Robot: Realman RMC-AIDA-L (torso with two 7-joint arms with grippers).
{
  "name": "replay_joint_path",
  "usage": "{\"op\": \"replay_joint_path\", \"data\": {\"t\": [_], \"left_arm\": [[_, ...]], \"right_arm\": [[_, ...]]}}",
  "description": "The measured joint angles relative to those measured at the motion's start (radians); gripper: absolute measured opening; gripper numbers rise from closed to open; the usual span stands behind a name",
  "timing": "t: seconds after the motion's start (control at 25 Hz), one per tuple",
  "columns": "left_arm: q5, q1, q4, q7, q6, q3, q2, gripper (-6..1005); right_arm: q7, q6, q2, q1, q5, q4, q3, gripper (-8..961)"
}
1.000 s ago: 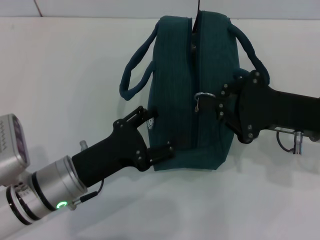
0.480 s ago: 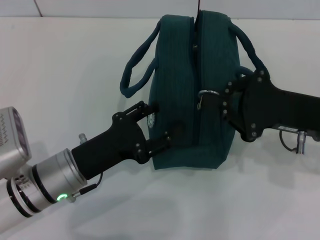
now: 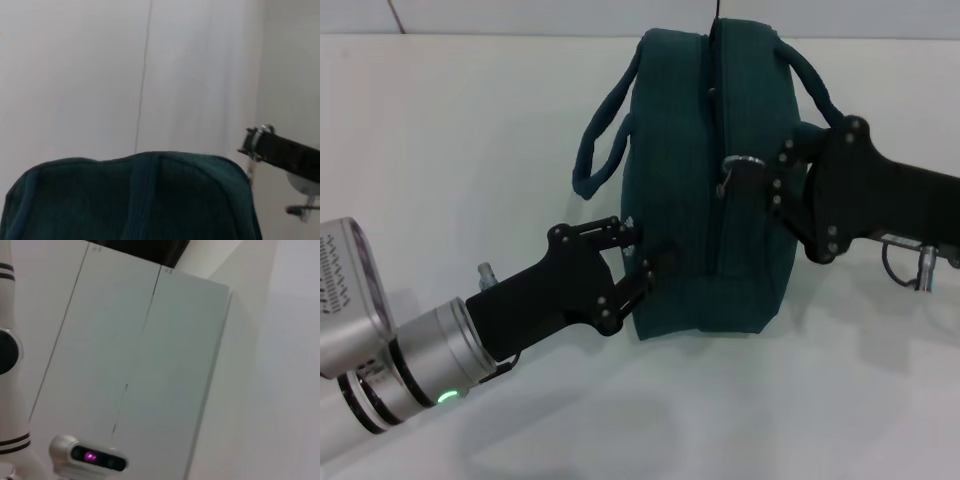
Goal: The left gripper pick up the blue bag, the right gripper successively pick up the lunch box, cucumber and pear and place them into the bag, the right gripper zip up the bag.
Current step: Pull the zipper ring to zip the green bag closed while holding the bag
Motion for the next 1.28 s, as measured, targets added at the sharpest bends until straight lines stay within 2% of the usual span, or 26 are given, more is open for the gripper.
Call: {"op": "replay_joint_path", "data": {"t": [0.2,0.4,0.52,0.68,0.88,1.04,1.28], "left_arm": [[0.005,-0.002,0.011,0.028,-0.001,0.008,0.005,293],[0.005,0.006,0.056,0.032,-0.023,0.029,0.009,143],[0.006,0.012,0.075,0.033,-0.042,0.031,0.012,98],[0.006,0.024,0.111,0.024,-0.074,0.048,0.022,87],[-0.005,0.042,0.136,-0.026,-0.07,0.044,0.054,73],[-0.007,0.074,0.196,-0.073,-0.077,0.042,0.065,68],[-0.002,0.075,0.22,-0.13,-0.075,0.045,0.086,69]], "right_arm": [[-0.032,0.001,0.002,-0.001,0.018,0.0,0.0,7],[-0.084,-0.003,0.002,-0.001,0.093,0.034,-0.005,7],[-0.112,-0.006,0.002,-0.001,0.127,0.056,-0.006,7],[-0.12,0.002,0.002,-0.005,0.179,0.074,-0.006,7],[-0.122,0.018,-0.001,-0.015,0.239,0.102,0.001,7],[-0.124,0.047,-0.004,-0.026,0.259,0.108,0.004,7],[-0.147,0.061,-0.005,-0.04,0.273,0.113,0.005,6]]}}
